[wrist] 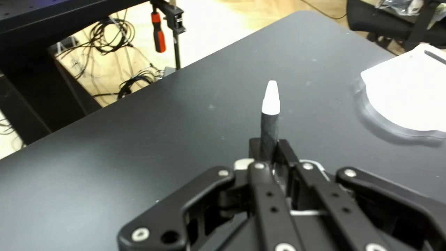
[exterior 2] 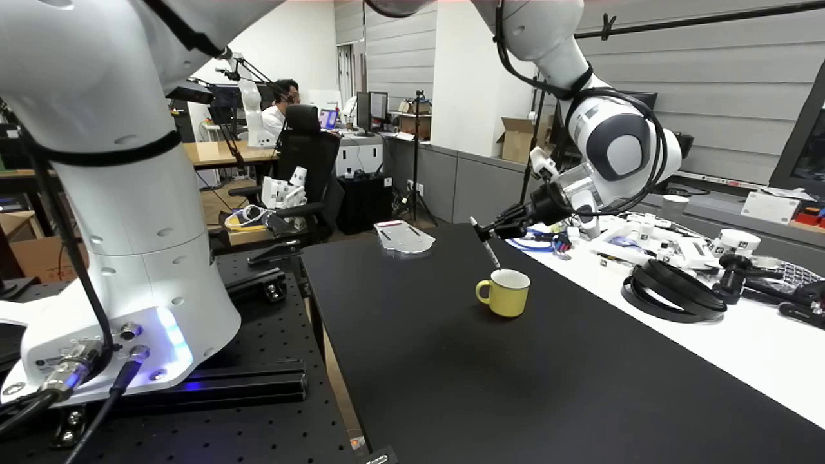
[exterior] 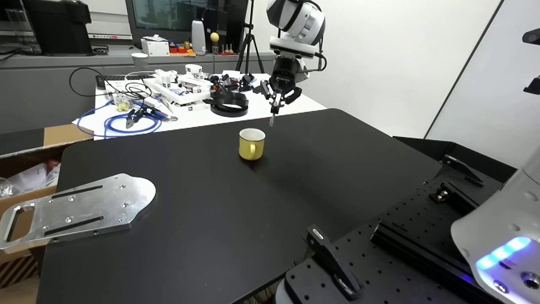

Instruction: Put the pen in the cup

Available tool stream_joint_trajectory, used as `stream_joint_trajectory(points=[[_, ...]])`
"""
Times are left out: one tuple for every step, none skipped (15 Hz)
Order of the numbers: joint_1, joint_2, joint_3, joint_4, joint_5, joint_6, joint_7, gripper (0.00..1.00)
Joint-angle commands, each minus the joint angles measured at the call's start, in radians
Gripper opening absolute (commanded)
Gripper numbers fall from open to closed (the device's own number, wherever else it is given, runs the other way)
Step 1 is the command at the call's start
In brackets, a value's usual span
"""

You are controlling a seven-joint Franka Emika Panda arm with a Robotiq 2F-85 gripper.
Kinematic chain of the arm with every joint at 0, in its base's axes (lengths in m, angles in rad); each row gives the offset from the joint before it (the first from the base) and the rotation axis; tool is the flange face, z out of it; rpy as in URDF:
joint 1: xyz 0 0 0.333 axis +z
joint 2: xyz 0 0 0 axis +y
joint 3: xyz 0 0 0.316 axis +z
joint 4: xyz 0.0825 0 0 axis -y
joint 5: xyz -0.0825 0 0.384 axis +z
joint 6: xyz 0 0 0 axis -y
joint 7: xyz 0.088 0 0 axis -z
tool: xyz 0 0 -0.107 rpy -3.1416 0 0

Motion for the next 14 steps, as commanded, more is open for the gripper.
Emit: stream_joint_trajectory(points=[[-0.049,0.106,0.04,0.157,0.15,-0.047,0.12,0.03],[-0.056,0.127,0.044,0.176,0.196,-0.041,0.139,0.03],[-0.063,0.146,0.046,0.19,0.242,-0.031,0.155,0.03],[-0.071,0.166,0.047,0.201,0.286,-0.024,0.168,0.03],[-0.074,0.184,0.044,0.212,0.32,-0.014,0.175,0.03],[-0.077,0.201,0.039,0.219,0.347,0.0,0.175,0.03],[-0.078,0.215,0.033,0.226,0.368,0.015,0.173,0.03],[-0.08,0.231,0.03,0.232,0.384,0.026,0.171,0.03],[-0.081,0.25,0.026,0.241,0.394,0.039,0.167,0.03],[-0.084,0.266,0.024,0.251,0.399,0.049,0.163,0.03],[-0.081,0.278,0.017,0.254,0.397,0.071,0.153,0.03],[-0.083,0.289,0.016,0.258,0.393,0.085,0.146,0.03],[-0.083,0.3,0.016,0.263,0.39,0.103,0.141,0.03],[-0.084,0.311,0.017,0.267,0.389,0.122,0.133,0.03]])
